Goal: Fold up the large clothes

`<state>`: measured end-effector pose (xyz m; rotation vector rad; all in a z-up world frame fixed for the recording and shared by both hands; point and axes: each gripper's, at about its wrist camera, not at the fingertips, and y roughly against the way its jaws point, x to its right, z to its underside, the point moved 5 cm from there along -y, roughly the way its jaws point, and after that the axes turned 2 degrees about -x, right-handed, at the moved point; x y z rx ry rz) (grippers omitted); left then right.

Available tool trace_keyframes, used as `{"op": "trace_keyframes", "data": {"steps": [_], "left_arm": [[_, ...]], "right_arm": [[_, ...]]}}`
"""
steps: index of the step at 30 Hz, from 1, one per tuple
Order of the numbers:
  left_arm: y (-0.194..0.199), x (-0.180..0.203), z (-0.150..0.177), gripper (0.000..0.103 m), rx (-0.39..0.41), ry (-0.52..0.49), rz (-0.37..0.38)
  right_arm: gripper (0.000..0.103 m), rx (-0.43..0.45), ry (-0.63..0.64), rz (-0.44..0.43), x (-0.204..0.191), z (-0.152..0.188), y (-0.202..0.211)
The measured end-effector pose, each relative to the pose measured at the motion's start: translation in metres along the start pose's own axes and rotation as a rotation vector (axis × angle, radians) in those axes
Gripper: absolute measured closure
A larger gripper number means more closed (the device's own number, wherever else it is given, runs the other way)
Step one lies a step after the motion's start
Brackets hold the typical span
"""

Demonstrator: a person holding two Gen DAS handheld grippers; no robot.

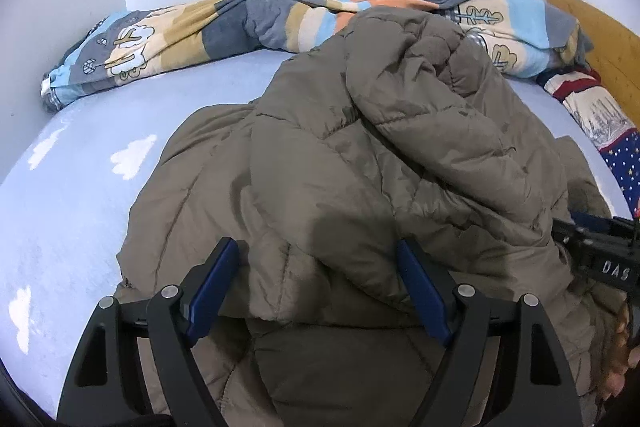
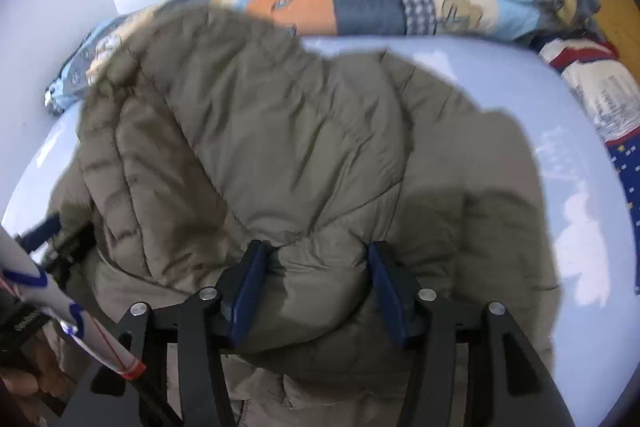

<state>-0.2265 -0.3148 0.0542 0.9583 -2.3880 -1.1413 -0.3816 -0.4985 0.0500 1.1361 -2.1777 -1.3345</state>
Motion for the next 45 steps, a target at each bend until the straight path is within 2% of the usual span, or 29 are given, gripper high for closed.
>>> {"op": "trace_keyframes", "data": {"steps": [4,8,11,15,17,19,21,27,31,34,45], "left_arm": [[0.018,-0.001,-0.001,0.022,0.029,0.017,0.003],[0.041,0.003,-0.002,0.022,0.079,0.01,0.021],[0.04,0.008,0.004,0.022,0.064,-0.014,0.027],[0.015,0.013,0.022,0.022,-0.023,-0.056,0.012],[0.013,0.014,0.026,0.022,-0.017,-0.057,0.007],[0.019,0.016,0.026,0.022,-0.005,-0.069,-0.009],[0.027,0.017,0.027,0.022,0.009,-0.068,-0.006],[0.076,0.026,0.045,0.022,0.073,-0.103,0.003],[0.111,0.03,0.07,0.022,0.103,-0.128,0.004],[0.128,0.029,0.095,0.022,0.093,-0.133,0.007],[0.175,0.007,0.178,0.022,0.085,-0.112,-0.052]], "right_arm": [[0.045,0.01,-0.023,-0.009,0.001,0.001,0.012],[0.045,0.068,-0.038,-0.049,-0.004,0.0,0.042],[0.045,0.097,-0.03,-0.073,-0.015,0.002,0.057],[0.045,0.047,0.022,-0.047,-0.031,0.016,0.038],[0.044,0.006,0.043,-0.013,-0.032,0.025,0.02],[0.044,0.003,0.045,-0.005,-0.031,0.032,0.013],[0.044,0.013,0.038,-0.003,-0.031,0.033,0.023],[0.044,0.059,-0.001,-0.069,-0.033,0.05,0.077],[0.044,0.075,-0.005,-0.093,-0.04,0.069,0.106],[0.044,0.078,-0.014,-0.121,-0.047,0.093,0.126],[0.043,0.047,0.029,-0.117,-0.062,0.18,0.167]]}}
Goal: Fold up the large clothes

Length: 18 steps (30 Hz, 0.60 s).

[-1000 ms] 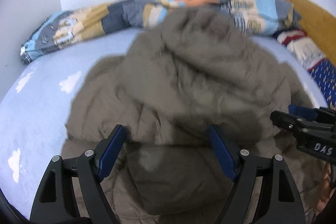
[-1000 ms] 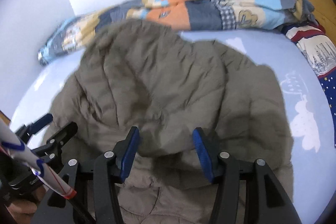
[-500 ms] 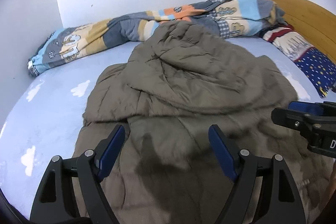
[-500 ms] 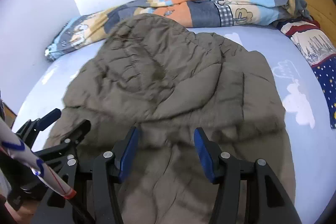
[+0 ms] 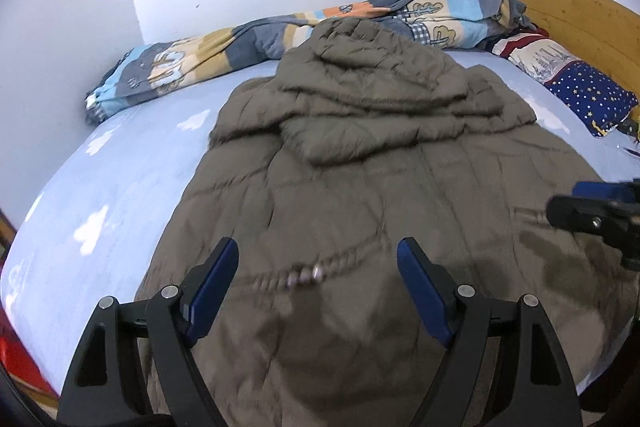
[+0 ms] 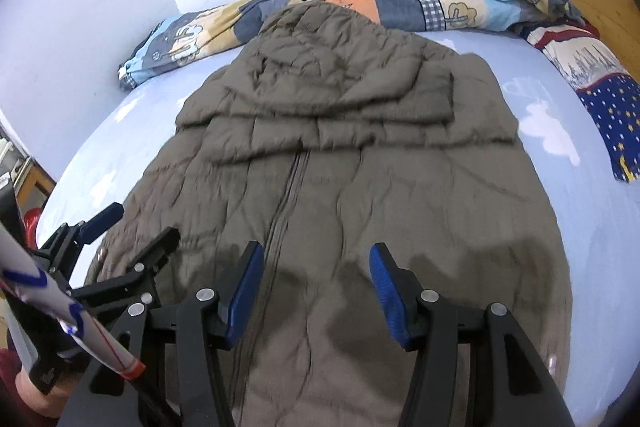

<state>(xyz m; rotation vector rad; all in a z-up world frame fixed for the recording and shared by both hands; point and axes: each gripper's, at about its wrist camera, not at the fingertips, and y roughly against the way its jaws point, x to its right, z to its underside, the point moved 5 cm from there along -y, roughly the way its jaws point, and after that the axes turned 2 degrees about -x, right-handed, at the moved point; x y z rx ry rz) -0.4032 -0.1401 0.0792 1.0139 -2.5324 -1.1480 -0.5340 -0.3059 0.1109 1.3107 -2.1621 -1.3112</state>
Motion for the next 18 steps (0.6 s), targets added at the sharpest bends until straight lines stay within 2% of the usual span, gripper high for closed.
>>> {"op": "trace_keyframes", "data": {"steps": [9,15,18], "left_arm": [[-0.01,-0.018,0.065,0.022,-0.144,0.092,-0.013],[-0.022,-0.009,0.074,0.02,-0.139,0.038,-0.056],[-0.024,-0.008,0.076,0.018,-0.128,0.039,-0.067]], "right_arm": [[0.042,-0.077,-0.044,0.038,0.009,0.075,0.002],[0.042,-0.114,-0.01,0.099,0.014,0.091,-0.013],[0.038,-0.128,0.013,0.115,0.014,0.095,-0.022]]}}
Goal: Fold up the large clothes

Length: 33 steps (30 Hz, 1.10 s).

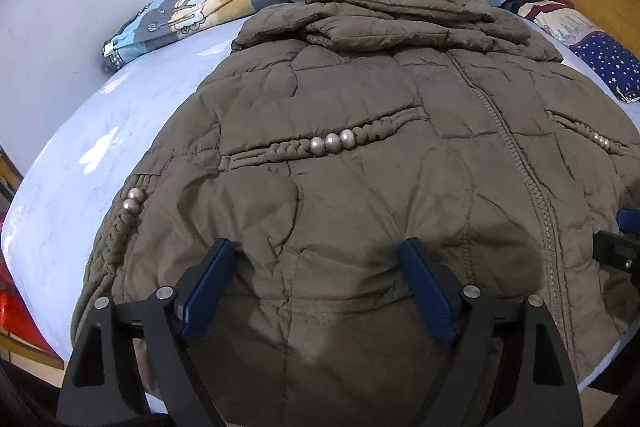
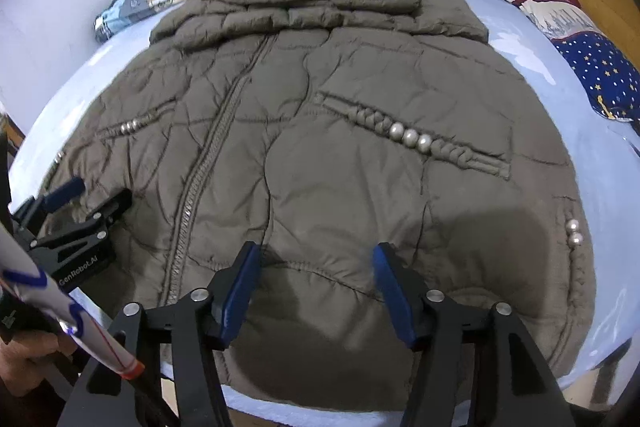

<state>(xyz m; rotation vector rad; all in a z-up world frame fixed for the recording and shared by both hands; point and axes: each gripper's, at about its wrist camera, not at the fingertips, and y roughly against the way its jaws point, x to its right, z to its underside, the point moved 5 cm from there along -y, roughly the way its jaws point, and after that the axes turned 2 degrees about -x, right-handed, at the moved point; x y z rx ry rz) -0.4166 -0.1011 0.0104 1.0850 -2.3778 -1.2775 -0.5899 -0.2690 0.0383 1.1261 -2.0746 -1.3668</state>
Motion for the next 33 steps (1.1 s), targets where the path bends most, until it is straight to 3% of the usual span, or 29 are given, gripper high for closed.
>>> {"op": "trace_keyframes", "data": {"steps": [17,33], "left_arm": [[-0.001,-0.002,0.008,0.013,0.046,0.062,-0.026],[0.0,-0.001,0.01,0.013,0.058,0.059,-0.03]], "right_arm": [[0.03,0.045,0.008,0.035,-0.003,0.01,-0.009],[0.024,0.051,0.011,0.055,-0.003,0.012,-0.009]]}}
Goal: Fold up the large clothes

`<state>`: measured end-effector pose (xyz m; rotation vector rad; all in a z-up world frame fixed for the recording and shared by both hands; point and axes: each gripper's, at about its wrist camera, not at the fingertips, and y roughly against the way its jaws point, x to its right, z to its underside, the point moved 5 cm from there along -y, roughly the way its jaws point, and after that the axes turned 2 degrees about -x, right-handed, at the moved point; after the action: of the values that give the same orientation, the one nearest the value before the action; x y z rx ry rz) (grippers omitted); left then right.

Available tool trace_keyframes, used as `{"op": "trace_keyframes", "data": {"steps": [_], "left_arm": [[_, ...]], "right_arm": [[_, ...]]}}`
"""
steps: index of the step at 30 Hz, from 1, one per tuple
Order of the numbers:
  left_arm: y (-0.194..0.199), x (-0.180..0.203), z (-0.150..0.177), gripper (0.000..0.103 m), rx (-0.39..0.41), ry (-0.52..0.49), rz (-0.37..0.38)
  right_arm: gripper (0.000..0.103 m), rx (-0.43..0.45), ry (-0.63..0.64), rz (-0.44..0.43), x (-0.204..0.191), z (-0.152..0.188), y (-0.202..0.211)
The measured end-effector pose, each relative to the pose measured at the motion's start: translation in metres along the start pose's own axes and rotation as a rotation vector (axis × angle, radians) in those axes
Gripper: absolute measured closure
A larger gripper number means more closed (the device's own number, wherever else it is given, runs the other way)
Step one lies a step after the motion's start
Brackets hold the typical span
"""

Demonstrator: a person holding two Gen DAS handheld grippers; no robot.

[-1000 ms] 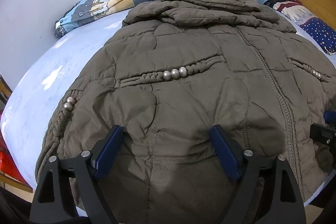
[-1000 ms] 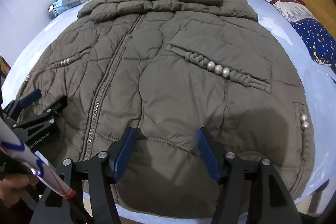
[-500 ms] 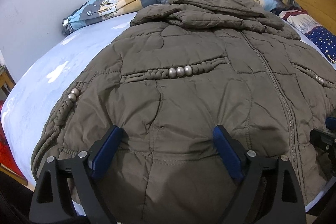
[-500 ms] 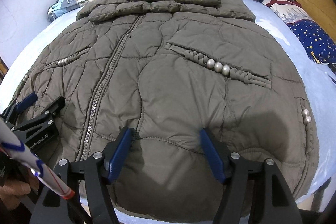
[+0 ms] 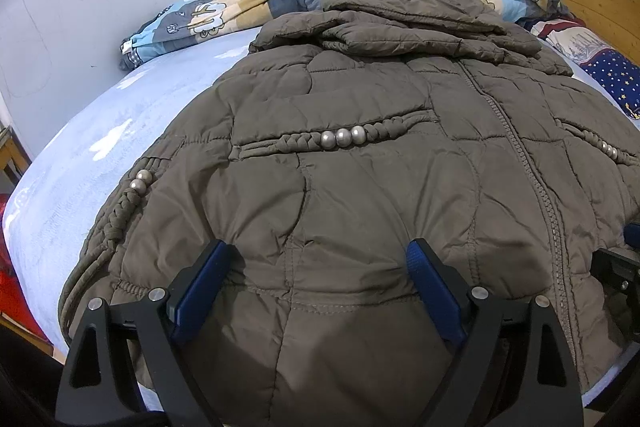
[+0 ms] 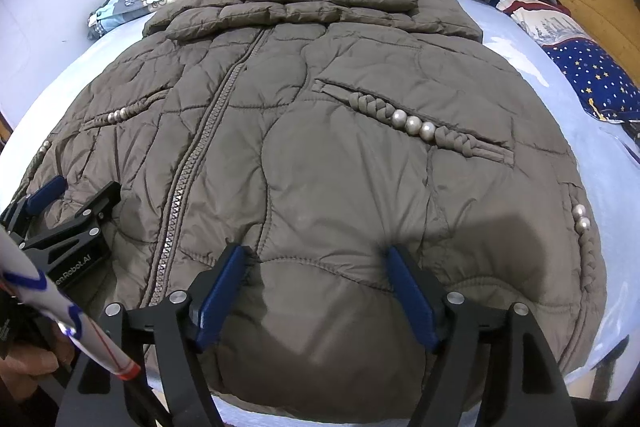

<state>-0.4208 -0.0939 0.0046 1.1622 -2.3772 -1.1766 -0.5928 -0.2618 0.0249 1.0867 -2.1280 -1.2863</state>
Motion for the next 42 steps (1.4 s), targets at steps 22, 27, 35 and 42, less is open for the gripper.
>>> {"op": "trace_keyframes", "data": {"steps": [22,27,35,42], "left_arm": [[0.0002,0.0007,0.0011,0.013,0.003,-0.001,-0.002],[0.0001,0.0009,0.001,0.013,0.004,-0.001,-0.002],[0.001,0.0018,0.0002,0.013,0.008,-0.004,-0.003],[0.0009,0.0024,0.0007,0.013,0.009,-0.005,-0.004]], "right_arm": [[0.018,0.002,-0.004,0.009,0.0014,0.0015,-0.0011],[0.017,0.002,-0.004,0.009,0.0015,0.0017,-0.001],[0.017,0.003,-0.004,0.01,0.0015,0.002,-0.0007],[0.016,0.003,-0.003,0.01,0.0026,0.0032,-0.0003]]}}
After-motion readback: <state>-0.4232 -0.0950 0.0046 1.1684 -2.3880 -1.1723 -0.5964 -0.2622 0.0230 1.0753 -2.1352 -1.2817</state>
